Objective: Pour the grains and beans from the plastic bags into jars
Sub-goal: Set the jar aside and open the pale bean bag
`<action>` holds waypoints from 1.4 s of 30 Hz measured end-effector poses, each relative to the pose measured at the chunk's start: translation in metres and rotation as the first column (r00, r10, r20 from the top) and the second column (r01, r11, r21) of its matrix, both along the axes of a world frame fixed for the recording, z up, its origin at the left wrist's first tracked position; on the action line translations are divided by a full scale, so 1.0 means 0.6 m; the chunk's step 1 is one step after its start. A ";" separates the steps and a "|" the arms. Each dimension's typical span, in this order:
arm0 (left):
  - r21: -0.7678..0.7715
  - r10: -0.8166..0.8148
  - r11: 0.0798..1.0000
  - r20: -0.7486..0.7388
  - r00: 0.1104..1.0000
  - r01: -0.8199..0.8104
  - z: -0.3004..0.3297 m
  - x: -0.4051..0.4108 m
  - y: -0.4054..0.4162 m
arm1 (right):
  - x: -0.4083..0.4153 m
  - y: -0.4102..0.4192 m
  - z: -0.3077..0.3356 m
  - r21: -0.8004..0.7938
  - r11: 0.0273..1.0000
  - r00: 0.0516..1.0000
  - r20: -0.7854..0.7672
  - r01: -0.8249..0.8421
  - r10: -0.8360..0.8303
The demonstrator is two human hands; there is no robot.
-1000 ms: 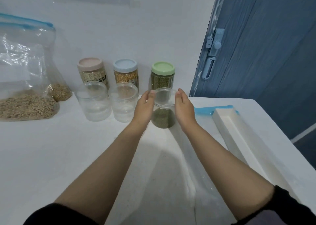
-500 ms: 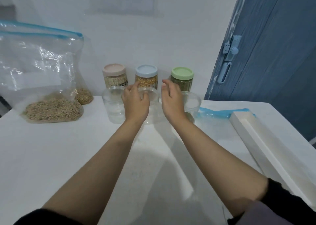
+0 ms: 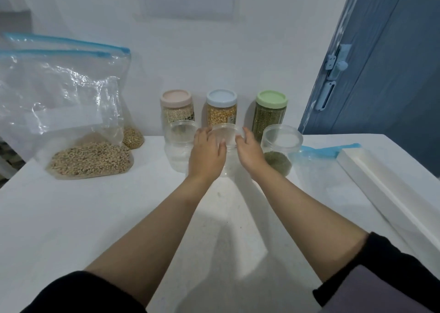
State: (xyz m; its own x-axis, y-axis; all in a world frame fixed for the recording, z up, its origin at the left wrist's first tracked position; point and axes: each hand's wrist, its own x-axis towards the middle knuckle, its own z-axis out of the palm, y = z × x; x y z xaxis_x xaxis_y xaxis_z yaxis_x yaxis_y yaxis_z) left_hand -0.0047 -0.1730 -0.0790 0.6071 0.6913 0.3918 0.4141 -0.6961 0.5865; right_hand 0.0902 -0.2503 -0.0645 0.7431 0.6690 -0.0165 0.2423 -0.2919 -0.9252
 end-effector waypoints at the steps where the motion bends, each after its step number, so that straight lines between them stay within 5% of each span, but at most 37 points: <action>1: 0.010 0.001 1.000 0.023 1.000 -0.001 -0.005 -0.008 -0.007 | -0.005 -0.009 -0.001 0.005 1.000 1.000 0.001 0.005 -0.005; 6: -0.176 -0.024 0.983 0.192 0.981 0.059 -0.033 -0.058 -0.063 | -0.048 -0.070 -0.010 0.034 0.999 1.000 -0.010 0.017 -0.017; 14: -0.544 -0.078 0.770 0.439 0.895 0.334 -0.058 -0.185 -0.099 | -0.165 -0.136 -0.038 0.146 0.989 0.997 -0.079 -0.003 0.015; 21: -0.505 -0.130 0.793 0.407 0.904 0.341 -0.064 -0.310 -0.082 | -0.251 -0.130 -0.040 0.117 0.982 0.980 -0.112 -0.149 0.162; 26: -0.556 -0.221 0.714 0.398 0.890 0.426 -0.052 -0.353 -0.058 | -0.256 -0.110 -0.044 0.170 0.962 0.971 -0.063 -0.215 0.229; 34: -0.563 -0.288 0.688 0.367 0.884 0.458 -0.058 -0.349 -0.042 | -0.249 -0.091 -0.047 0.255 0.957 0.959 -0.208 -0.136 0.191; 42: -0.505 -0.351 0.696 0.381 0.855 0.511 -0.063 -0.348 -0.042 | -0.238 -0.125 -0.067 0.259 0.938 0.964 -0.072 -0.230 0.256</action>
